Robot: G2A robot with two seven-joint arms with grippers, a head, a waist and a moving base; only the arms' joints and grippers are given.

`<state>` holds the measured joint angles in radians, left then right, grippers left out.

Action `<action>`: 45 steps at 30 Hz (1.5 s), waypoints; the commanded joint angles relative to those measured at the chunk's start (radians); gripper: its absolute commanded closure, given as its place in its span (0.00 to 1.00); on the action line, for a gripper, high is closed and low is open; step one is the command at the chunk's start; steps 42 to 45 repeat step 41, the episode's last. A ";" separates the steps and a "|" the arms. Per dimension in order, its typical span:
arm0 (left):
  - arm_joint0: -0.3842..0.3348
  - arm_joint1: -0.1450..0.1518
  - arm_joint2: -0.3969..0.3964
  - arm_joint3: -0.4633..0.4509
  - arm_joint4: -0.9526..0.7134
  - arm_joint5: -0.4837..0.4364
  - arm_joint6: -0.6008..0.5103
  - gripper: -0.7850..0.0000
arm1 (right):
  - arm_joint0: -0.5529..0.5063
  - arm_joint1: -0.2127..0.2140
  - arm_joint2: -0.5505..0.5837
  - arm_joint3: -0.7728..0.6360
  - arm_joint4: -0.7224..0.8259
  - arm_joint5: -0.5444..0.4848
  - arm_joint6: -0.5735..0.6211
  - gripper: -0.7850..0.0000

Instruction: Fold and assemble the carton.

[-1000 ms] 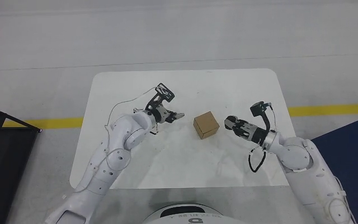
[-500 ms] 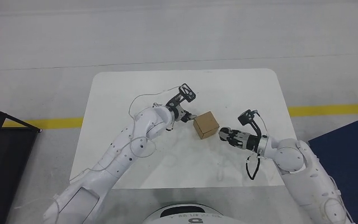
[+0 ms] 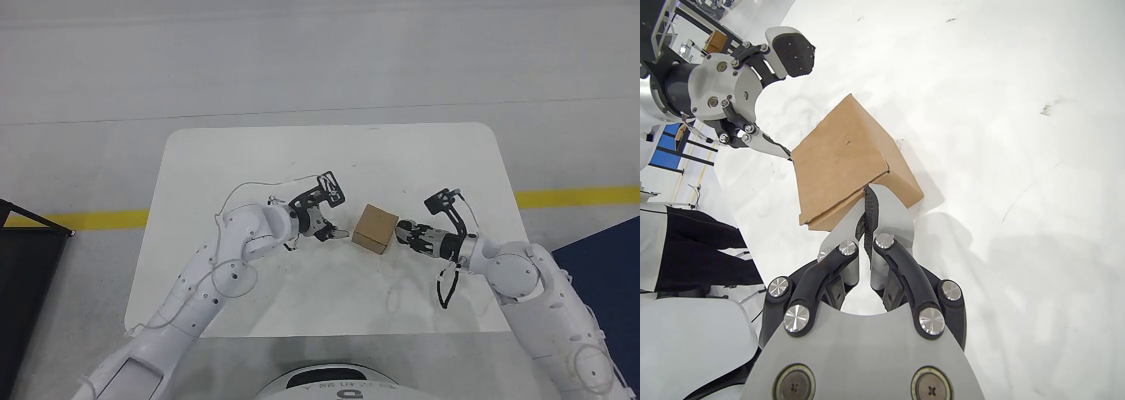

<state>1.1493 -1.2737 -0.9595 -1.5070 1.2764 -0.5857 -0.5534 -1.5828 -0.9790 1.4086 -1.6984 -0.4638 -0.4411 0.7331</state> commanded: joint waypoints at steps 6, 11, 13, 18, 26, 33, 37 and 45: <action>0.116 0.035 -0.118 -0.091 0.012 0.029 0.003 0.00 | 0.069 -0.009 -0.072 0.037 -0.008 0.013 0.015 1.00; 0.196 0.053 -0.192 -0.147 0.002 0.056 0.015 0.00 | 0.064 -0.005 -0.038 -0.004 -0.033 0.045 -0.028 1.00; 0.224 0.059 -0.218 -0.169 0.002 0.069 0.030 0.00 | 0.032 0.000 0.001 -0.064 -0.032 0.036 -0.065 1.00; 0.300 0.067 -0.288 -0.225 -0.010 0.168 0.174 0.00 | -0.069 0.006 0.071 -0.208 -0.032 -0.025 -0.161 0.90; 0.337 0.068 -0.309 -0.239 -0.030 0.190 0.249 0.00 | -0.087 0.006 0.068 -0.226 -0.027 -0.014 -0.166 0.73; 0.336 0.068 -0.309 -0.239 -0.030 0.190 0.248 0.00 | -0.087 0.006 0.068 -0.226 -0.027 -0.014 -0.166 0.23; 0.336 0.068 -0.309 -0.239 -0.030 0.190 0.248 0.00 | -0.087 0.006 0.068 -0.226 -0.027 -0.014 -0.166 0.06; 0.336 0.068 -0.309 -0.239 -0.030 0.190 0.248 0.00 | -0.087 0.006 0.068 -0.226 -0.027 -0.014 -0.166 0.00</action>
